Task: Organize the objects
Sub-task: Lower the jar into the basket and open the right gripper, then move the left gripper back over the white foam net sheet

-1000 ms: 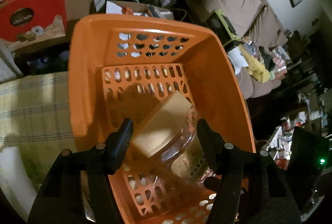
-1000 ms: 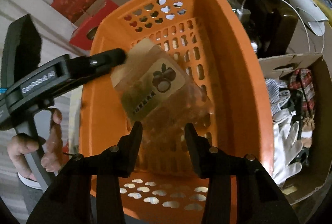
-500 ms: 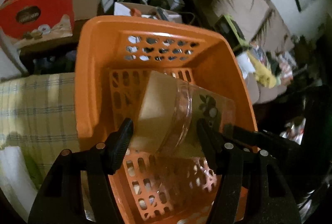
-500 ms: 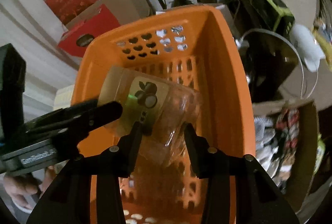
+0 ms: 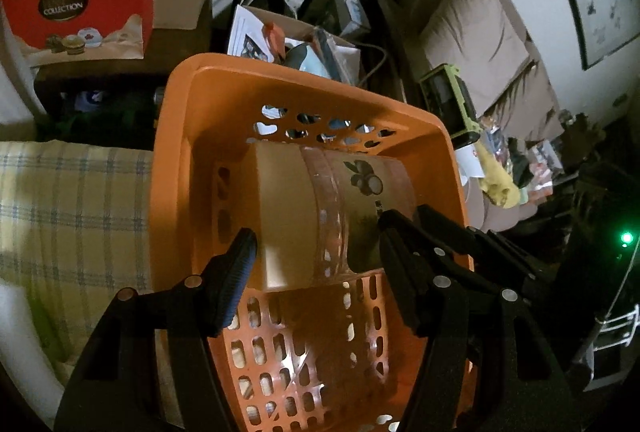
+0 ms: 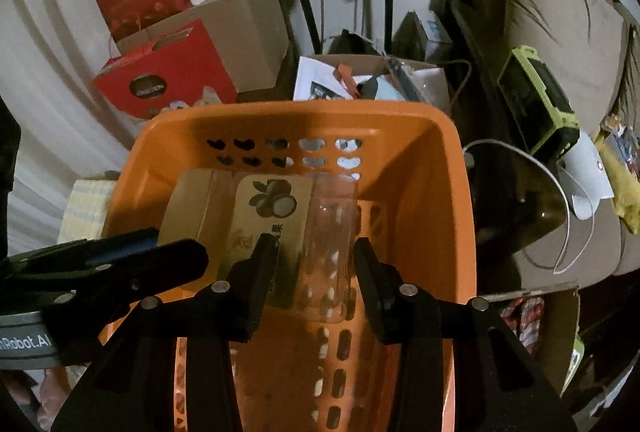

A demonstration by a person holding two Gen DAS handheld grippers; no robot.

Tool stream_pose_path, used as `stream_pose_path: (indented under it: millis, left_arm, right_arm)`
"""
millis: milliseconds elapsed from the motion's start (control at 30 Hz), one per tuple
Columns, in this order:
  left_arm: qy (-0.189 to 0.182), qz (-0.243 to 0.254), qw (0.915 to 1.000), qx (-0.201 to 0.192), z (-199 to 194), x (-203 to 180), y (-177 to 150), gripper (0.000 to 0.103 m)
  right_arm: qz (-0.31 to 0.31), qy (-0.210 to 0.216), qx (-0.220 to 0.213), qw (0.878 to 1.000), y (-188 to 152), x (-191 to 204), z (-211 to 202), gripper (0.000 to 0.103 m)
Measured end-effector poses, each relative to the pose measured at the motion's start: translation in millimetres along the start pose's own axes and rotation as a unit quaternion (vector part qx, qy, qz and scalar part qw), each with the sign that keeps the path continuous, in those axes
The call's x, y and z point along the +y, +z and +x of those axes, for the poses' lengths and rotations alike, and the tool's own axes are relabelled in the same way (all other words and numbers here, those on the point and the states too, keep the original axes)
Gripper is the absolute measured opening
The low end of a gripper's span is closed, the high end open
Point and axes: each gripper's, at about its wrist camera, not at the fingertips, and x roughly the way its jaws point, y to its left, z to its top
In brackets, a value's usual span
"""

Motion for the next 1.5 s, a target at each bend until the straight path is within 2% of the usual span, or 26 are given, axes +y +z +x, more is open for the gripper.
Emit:
stream_pose_path:
  millis: [133,200,300,367,567,633,767,1000,1233,1500]
  left_arm:
    - [0.003,0.004,1.0,-0.001,1,-1,2,0.06]
    - [-0.006,-0.003,1.0,0.003,0,1,2,0.06]
    - [-0.024,-0.009,0.9996,-0.011,-15,5,-1,0.068]
    - [-0.027,-0.006,0.9991,-0.031,-32,5,-6,0.081]
    - [-0.042,0.015,0.9974,-0.057,-78,6,-24,0.085]
    - [-0.048,0.022,0.9966,-0.063,-96,7,-35,0.086]
    - [-0.031,0.042,0.9955,-0.078,-128,14,-59,0.086]
    - [0.012,0.048,0.9949,-0.088,-170,51,-102,0.086]
    - [0.041,0.024,0.9941,-0.097,-200,103,-136,0.086]
    - [0.055,-0.029,0.9945,-0.084,-199,168,-175,0.086]
  right_arm:
    - [-0.002,-0.002,-0.011,1.0,0,0,1,0.042]
    - [0.004,-0.001,-0.011,1.0,-2,-2,-1,0.042]
    - [0.011,-0.007,-0.022,1.0,-8,-6,-13,0.042]
    - [0.014,-0.001,-0.03,0.999,-13,-8,-22,0.046]
    - [0.002,-0.012,-0.051,0.999,-34,3,-59,0.057]
    - [0.003,-0.008,-0.054,0.999,-41,7,-68,0.064]
    - [-0.008,0.005,-0.062,0.998,-58,24,-89,0.066]
    - [-0.018,0.065,-0.064,0.996,-83,66,-115,0.066]
    - [-0.047,0.09,-0.058,0.993,-104,117,-118,0.066]
    - [-0.094,0.108,-0.038,0.989,-132,172,-99,0.066]
